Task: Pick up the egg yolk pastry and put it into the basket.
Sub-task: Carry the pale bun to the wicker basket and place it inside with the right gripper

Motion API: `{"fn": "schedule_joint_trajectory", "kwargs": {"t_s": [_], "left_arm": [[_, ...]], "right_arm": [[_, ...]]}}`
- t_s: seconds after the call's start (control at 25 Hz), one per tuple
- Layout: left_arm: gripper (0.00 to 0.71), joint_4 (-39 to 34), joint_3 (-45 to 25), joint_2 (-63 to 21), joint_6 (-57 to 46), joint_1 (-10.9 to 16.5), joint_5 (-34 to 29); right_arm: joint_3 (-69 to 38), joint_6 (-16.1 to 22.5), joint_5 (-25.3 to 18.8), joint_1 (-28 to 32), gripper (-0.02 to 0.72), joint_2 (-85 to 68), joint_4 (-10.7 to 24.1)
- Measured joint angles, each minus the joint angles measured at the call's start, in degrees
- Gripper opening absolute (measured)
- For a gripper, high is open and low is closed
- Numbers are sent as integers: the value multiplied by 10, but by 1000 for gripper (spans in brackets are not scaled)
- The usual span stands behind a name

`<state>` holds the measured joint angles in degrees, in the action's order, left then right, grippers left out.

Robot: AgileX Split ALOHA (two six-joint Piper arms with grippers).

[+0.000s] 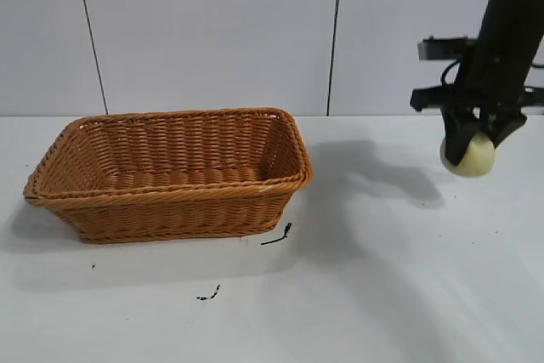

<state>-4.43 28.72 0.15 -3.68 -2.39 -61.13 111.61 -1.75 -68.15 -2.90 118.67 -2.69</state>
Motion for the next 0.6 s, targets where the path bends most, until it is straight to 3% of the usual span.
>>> {"fn": "schedule_joint_trajectory", "kwargs": {"t_s": [0.24,0.6], "left_arm": [[696,0,0,0,0,0,0],[696,0,0,0,0,0,0]], "right_arm": [[69,0,-12,-48,134,0,-7],[160,8,20,-219,132,56,-14]]}}
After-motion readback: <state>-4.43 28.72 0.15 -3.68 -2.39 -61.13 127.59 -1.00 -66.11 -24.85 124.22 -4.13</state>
